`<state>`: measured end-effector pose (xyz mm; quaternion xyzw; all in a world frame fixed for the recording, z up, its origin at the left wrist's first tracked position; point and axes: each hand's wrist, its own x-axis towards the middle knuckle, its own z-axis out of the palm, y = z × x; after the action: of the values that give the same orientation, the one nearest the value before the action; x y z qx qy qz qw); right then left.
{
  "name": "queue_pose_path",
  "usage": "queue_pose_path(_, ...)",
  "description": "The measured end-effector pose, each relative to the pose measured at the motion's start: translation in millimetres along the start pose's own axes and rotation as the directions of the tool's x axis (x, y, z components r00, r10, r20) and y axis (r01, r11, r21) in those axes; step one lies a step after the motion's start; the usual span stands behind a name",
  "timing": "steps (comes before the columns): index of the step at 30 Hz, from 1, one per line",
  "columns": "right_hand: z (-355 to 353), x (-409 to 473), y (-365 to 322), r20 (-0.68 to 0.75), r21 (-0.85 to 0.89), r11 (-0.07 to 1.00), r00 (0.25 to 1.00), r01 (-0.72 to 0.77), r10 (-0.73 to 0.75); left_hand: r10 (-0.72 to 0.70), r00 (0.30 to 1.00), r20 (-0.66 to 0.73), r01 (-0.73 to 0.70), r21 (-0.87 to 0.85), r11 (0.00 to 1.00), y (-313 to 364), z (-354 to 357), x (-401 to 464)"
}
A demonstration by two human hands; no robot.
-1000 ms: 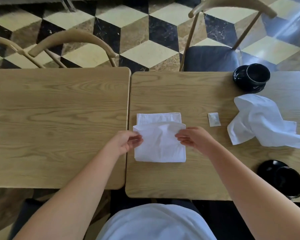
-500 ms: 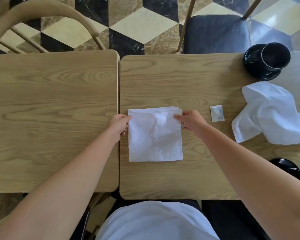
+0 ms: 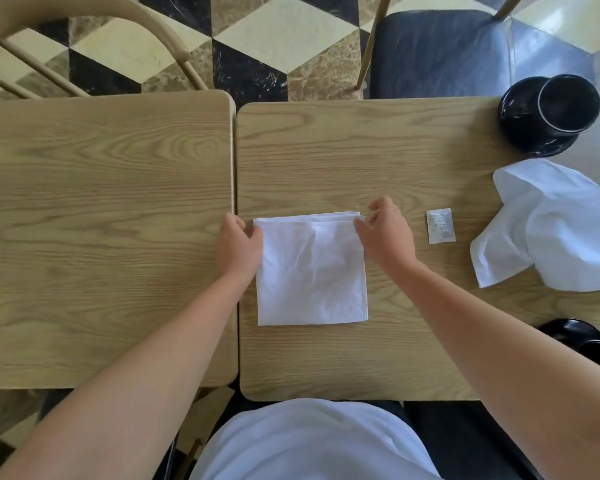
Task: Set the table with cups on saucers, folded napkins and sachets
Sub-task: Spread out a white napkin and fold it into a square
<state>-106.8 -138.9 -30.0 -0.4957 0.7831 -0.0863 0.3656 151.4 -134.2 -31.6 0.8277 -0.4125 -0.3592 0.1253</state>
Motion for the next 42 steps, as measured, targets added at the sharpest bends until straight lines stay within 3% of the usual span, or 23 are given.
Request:
queue_pose_path(3, 5, -12, -2, -0.016, -0.275, 0.882, 0.916, 0.382, -0.401, 0.412, 0.911, -0.011, -0.400, 0.221, 0.890, 1, 1, -11)
queue_pose_path(5, 9, -11, -4, 0.074, -0.346, 0.824, 0.889, 0.449, -0.453, 0.511, 0.858, 0.059, -0.505, 0.282, 0.816, 3, 4, -9)
queue_pose_path(10, 15, 8, -10, 0.251, -0.417, 0.778, 0.882, 0.470, -0.399, 0.438, 0.880, 0.185, -0.475, 0.324, 0.818, 10, 11, 8)
queue_pose_path(18, 18, 9, -21, 0.126, -0.458, 0.810, 0.929, 0.366, -0.348, 0.404, 0.913, 0.054, -0.394, 0.372, 0.840, 14, 8, 4)
queue_pose_path(21, 27, -19, -19, 0.133, -0.457, 0.753, 0.874, 0.473, -0.468, 0.575, 0.815, 0.072, -0.539, 0.458, 0.707, -1, 14, -15)
queue_pose_path(23, 42, -45, -12, 0.236, -0.431, 0.682, 0.803, 0.591, -0.547, 0.705, 0.675, 0.216, -0.710, 0.448, 0.543, -22, 24, -37)
queue_pose_path(25, 59, -69, 1, 0.326, -0.428, 0.617, 0.750, 0.660, -0.576, 0.748, 0.561, 0.356, -0.815, 0.398, 0.422, -46, 33, -58)
queue_pose_path(27, 70, -82, 16, 0.343, -0.425, 0.603, 0.737, 0.675, -0.583, 0.720, 0.552, 0.420, -0.824, 0.407, 0.394, -67, 37, -69)
queue_pose_path(31, 68, -77, 40, 0.317, -0.419, 0.666, 0.787, 0.617, -0.530, 0.625, 0.595, 0.506, -0.797, 0.475, 0.374, -87, 34, -66)
queue_pose_path(36, 33, -43, 50, 0.317, -0.519, 0.670, 0.847, 0.531, -0.426, 0.540, 0.616, 0.573, -0.767, 0.591, 0.248, -113, 7, -52)
queue_pose_path(37, 24, -35, 49, 0.314, -0.530, 0.675, 0.858, 0.513, -0.406, 0.542, 0.648, 0.535, -0.739, 0.613, 0.278, -115, 0, -53)
queue_pose_path(39, 6, -21, 41, 0.299, -0.516, 0.700, 0.870, 0.493, -0.392, 0.594, 0.718, 0.362, -0.673, 0.579, 0.460, -113, -6, -68)
queue_pose_path(41, -6, -7, 25, 0.247, -0.477, 0.740, 0.880, 0.474, -0.405, 0.570, 0.813, 0.120, -0.568, 0.379, 0.731, -97, 0, -91)
queue_pose_path(42, -10, 0, 16, 0.226, -0.463, 0.752, 0.883, 0.469, -0.412, 0.444, 0.895, 0.052, -0.444, 0.215, 0.870, -83, 7, -104)
